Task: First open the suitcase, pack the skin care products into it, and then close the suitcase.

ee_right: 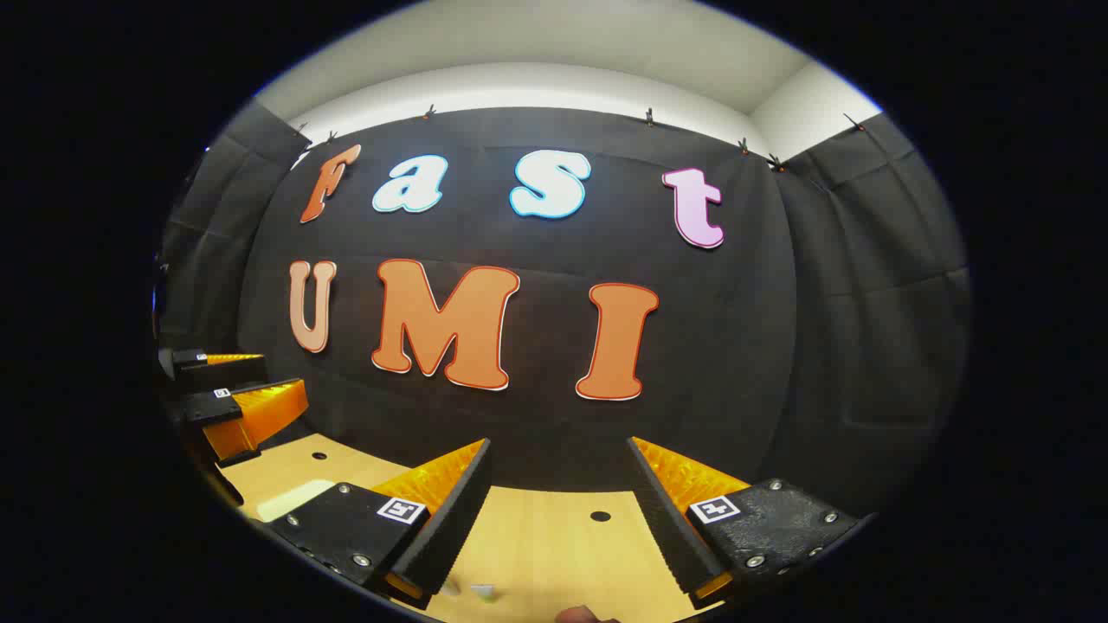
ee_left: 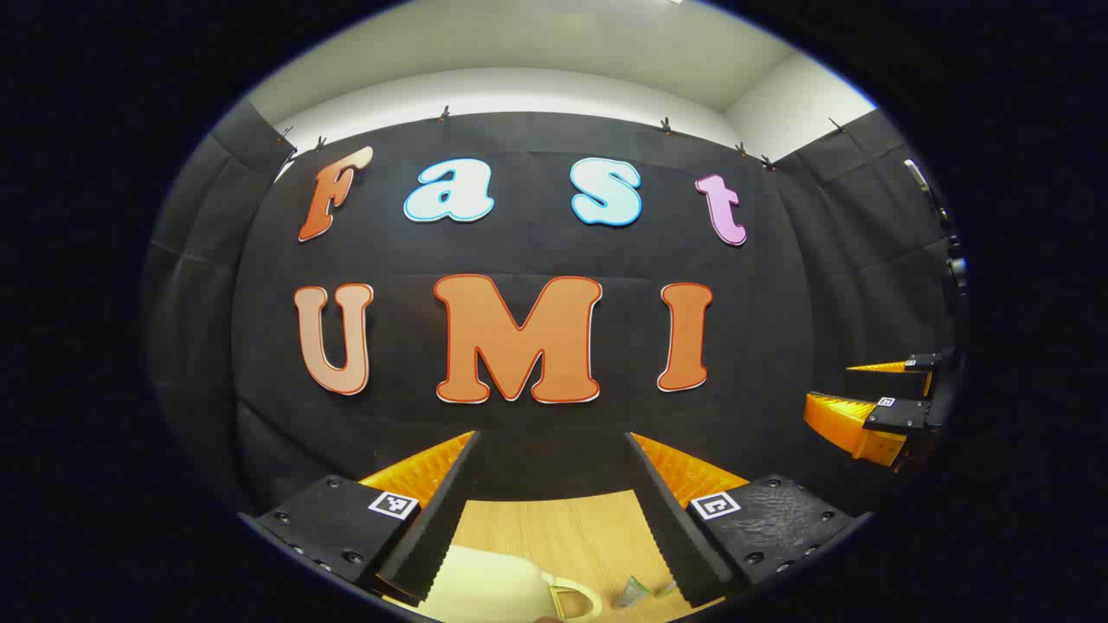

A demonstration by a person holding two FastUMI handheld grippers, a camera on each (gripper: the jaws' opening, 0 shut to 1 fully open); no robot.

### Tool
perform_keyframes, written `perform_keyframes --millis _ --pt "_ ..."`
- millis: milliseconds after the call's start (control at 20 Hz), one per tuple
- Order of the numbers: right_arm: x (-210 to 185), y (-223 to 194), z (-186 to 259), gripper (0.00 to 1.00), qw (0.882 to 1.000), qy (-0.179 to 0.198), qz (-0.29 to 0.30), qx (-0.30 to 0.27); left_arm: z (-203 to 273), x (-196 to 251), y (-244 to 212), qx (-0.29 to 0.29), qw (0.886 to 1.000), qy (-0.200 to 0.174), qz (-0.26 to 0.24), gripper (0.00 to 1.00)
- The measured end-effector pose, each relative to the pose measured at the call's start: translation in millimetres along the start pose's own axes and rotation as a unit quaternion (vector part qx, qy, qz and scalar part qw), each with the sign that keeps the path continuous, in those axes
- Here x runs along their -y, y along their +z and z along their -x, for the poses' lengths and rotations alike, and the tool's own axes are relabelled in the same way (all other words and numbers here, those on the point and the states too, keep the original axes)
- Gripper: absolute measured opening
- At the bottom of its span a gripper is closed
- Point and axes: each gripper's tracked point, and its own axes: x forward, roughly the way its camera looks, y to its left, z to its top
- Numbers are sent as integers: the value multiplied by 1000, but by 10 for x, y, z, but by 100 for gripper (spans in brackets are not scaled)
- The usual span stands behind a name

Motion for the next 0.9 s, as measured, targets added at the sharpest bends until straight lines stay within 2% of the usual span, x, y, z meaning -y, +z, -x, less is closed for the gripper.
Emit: perform_keyframes --millis 50,150,250,400,500,600,650,700,800,900 --pt "-114 -3 -33 92 1000 5 -6 3 -58 -55 4 1 1000 -4 6 99" --pt "-324 1 -134 95 1000 23 6 4 -186 -165 2 7 1000 -2 11 99" --pt "-461 96 -292 95 999 49 5 -5 -335 -208 65 6 1000 6 2 94" --pt "-459 335 -447 98 998 50 0 23 -461 -223 267 28 1000 10 4 97" --pt "-503 229 -445 95 998 59 -3 16 -484 -218 160 14 1000 11 21 95" --pt "-485 186 -441 99 998 57 7 18 -466 -241 93 16 999 15 28 95" --pt "-488 157 -448 92 998 56 15 21 -425 -277 66 20 999 22 20 97" --pt "-524 138 -428 95 998 61 22 24 -398 -307 37 21 999 27 13 94" --pt "-598 47 -295 98 996 75 32 26 -374 -287 -57 13 999 29 5 95" --pt "-658 0 -248 95 995 87 40 27 -342 -265 -149 8 1000 27 -1 95"
